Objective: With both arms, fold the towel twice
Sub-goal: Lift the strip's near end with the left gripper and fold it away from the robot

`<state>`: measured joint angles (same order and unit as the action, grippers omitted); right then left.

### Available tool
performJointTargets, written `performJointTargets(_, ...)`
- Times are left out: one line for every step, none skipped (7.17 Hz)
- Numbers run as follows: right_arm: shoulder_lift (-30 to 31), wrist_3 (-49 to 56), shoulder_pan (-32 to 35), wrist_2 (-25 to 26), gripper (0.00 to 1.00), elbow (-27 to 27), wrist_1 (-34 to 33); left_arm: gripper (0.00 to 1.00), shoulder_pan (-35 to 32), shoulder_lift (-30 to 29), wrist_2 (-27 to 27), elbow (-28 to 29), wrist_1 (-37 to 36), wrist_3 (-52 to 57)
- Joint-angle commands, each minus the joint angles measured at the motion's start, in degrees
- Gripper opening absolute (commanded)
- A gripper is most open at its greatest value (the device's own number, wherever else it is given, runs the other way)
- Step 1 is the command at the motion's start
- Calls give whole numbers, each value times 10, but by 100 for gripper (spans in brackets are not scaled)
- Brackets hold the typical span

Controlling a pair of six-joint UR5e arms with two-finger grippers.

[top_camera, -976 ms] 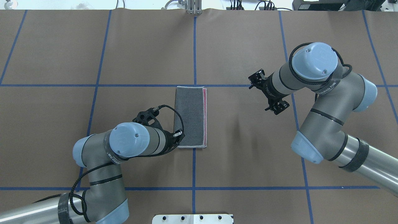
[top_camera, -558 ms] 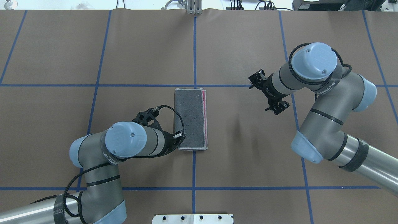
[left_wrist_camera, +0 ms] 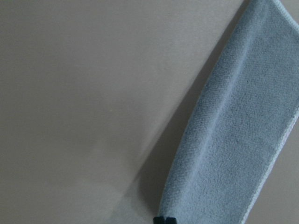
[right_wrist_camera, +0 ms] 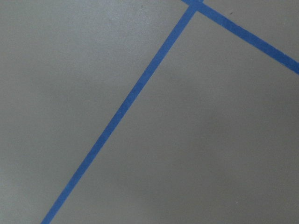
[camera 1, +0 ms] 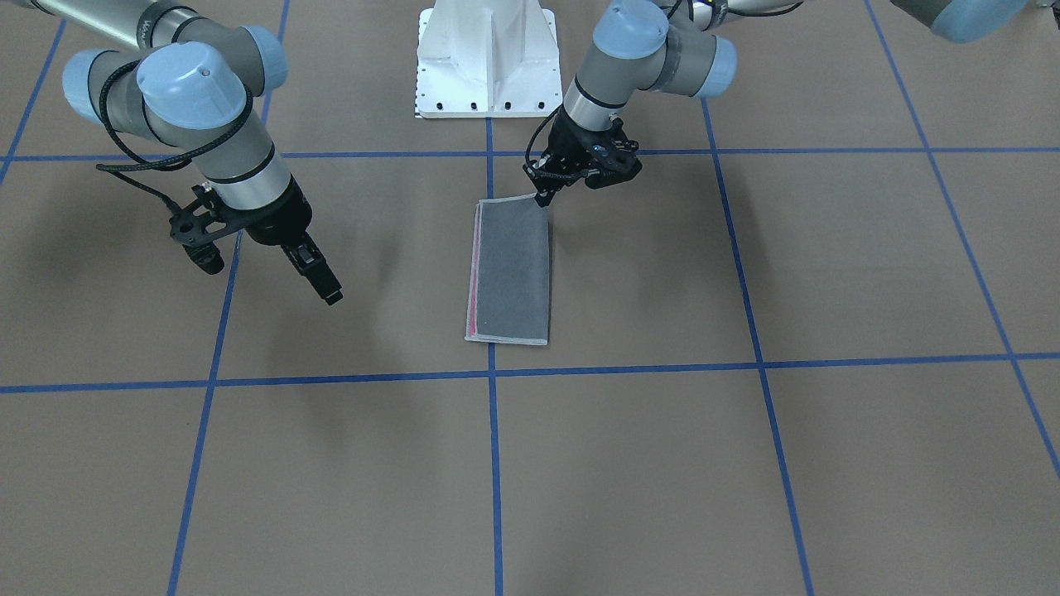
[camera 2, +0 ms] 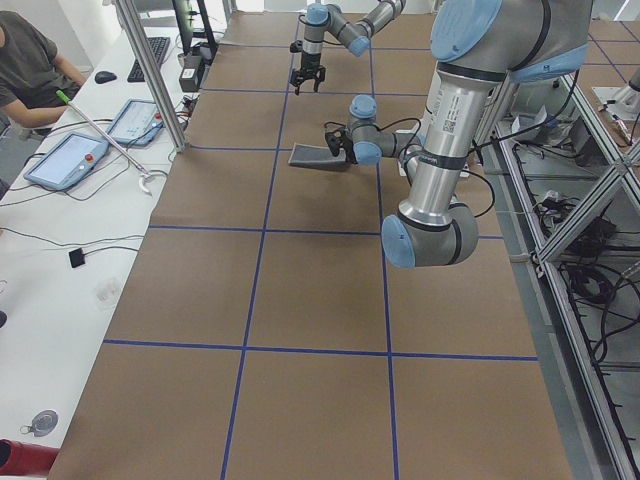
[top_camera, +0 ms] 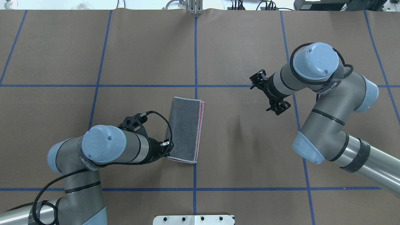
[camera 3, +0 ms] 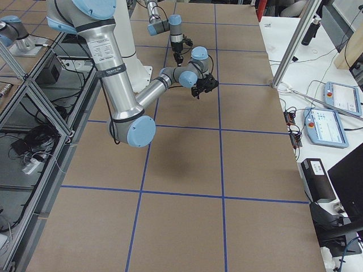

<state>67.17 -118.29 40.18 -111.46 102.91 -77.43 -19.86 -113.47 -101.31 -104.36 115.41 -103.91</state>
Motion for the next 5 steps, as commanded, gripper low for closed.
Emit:
performJointTargets(0, 0, 2, -2, 100, 1, 0, 0, 0, 1, 0, 4, 0, 25)
performJointTargets(0, 1, 17, -7, 100, 3, 0, 0, -1, -7, 3, 12, -1, 27)
performJointTargets(1, 14, 19, -4, 100, 0, -1, 0, -2, -29, 7, 22, -2, 21)
performJointTargets(5, 18, 19, -3, 100, 0, -1, 0, -5, -46, 18, 27, -2, 19)
performJointTargets(13, 19, 24, -2, 100, 0, -1, 0, -5, -56, 36, 34, -2, 18)
